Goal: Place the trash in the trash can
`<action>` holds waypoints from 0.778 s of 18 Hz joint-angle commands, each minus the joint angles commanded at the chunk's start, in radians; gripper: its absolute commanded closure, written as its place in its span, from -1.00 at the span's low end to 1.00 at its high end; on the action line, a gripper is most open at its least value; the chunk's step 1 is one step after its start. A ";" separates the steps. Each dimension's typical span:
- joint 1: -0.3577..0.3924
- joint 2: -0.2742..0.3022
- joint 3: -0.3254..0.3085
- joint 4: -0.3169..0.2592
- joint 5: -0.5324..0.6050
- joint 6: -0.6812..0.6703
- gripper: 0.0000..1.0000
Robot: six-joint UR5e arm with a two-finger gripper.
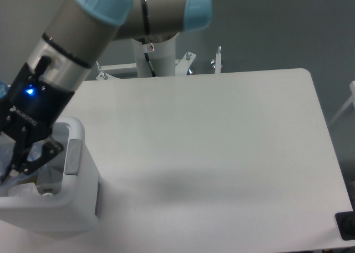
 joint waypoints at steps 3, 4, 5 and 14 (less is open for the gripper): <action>0.002 0.014 -0.017 0.000 0.003 0.003 -1.00; 0.006 0.015 -0.015 -0.002 0.015 0.002 -1.00; 0.012 0.017 -0.017 -0.003 0.043 0.000 -1.00; 0.260 0.055 -0.118 -0.008 0.179 0.086 -1.00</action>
